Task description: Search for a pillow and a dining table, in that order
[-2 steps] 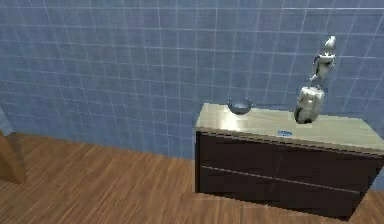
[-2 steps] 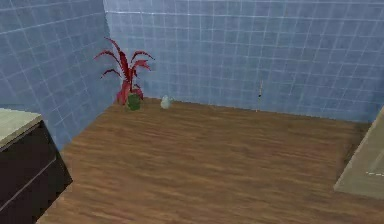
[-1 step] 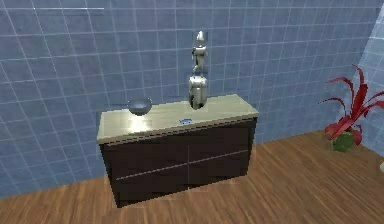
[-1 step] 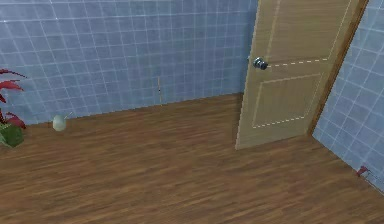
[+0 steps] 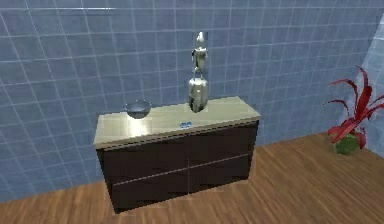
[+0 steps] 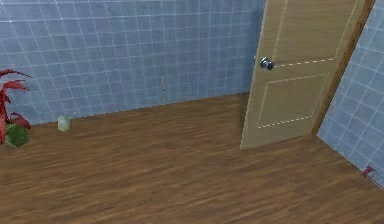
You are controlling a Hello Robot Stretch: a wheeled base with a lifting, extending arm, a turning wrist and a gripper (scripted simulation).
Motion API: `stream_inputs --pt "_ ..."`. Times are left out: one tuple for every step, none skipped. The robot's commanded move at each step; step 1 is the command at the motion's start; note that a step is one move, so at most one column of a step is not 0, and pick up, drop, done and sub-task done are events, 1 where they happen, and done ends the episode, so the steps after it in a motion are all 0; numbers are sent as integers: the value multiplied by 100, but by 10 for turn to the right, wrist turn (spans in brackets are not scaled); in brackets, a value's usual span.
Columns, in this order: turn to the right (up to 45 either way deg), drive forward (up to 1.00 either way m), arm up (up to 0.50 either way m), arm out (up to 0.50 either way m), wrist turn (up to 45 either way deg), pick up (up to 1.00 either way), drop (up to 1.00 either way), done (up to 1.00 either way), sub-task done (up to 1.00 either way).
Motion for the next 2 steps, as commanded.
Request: stream_inputs --pt "-450 0 0 0 0 0 0 0 0" --pt "-90 0 0 0 0 0 0 0 0"
